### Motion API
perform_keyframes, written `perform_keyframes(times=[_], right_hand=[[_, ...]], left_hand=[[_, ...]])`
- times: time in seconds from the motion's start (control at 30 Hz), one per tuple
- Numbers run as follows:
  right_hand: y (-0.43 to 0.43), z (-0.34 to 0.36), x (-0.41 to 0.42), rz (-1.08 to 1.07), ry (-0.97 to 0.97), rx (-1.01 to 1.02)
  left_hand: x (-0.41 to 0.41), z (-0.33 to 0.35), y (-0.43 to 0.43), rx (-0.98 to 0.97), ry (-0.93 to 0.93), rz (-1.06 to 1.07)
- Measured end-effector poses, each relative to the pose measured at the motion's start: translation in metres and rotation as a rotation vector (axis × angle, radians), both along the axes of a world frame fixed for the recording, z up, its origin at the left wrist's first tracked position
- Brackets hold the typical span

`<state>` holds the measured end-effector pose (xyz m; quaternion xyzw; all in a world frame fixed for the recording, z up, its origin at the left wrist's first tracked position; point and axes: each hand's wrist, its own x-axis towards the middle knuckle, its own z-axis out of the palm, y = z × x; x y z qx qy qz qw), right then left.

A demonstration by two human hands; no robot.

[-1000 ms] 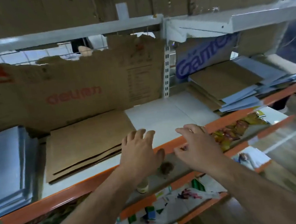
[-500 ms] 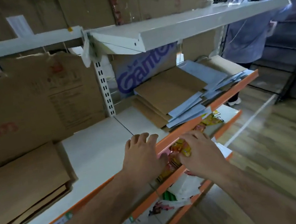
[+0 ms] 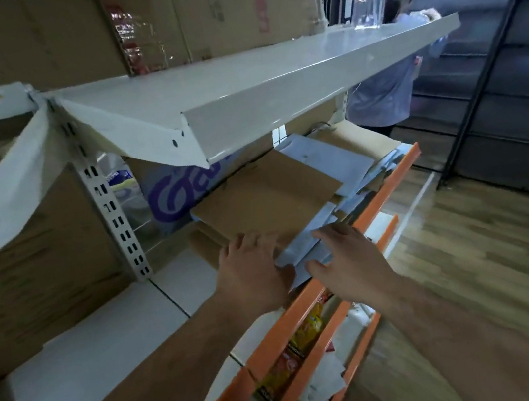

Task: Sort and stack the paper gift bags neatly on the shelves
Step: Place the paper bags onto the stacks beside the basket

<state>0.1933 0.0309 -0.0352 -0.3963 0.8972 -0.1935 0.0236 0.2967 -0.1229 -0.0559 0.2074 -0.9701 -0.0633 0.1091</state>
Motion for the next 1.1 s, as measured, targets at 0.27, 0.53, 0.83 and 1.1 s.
perform_keyframes(times=[0.27,0.53,0.83,1.1], right_hand=[[-0.021,0.0,-0.06,-0.042,-0.044,-0.051],[-0.032,-0.01,-0.155,0.076,-0.003,-0.035],[-0.055,0.003,-0.275,0.163,-0.169,0.059],[-0.084,0.003,-0.311,0.254,-0.521,-0.022]], left_hand=[[-0.052,0.001,-0.016,0.023,0.017,-0.013],[-0.12,0.002,-0.014,0.001,-0.048,0.103],[-0.196,-0.013,-0.001,0.13,-0.091,0.398],[-0.209,-0.02,0.007,0.207,-0.035,0.504]])
